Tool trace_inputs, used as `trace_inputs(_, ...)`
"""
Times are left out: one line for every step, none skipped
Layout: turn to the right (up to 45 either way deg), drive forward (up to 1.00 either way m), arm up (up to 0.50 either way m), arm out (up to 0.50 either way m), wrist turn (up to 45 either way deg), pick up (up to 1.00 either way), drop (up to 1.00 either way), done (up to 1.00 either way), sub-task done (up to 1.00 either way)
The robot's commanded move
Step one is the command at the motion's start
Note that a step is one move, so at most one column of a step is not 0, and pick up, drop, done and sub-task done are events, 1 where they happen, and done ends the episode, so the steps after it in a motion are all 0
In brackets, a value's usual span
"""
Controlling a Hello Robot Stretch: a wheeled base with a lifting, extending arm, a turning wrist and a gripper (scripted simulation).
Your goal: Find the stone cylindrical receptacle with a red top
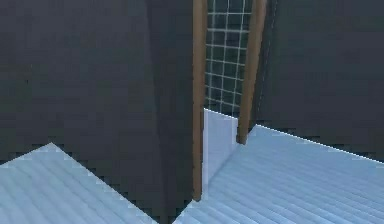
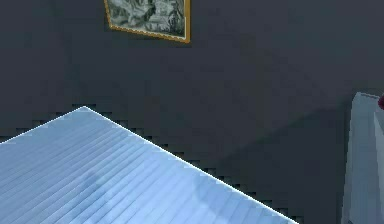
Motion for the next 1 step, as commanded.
trace_inputs(9.0, 0.0, 0.0, 0.0, 0.0, 0.0, 0.0, 0.0, 0.0)
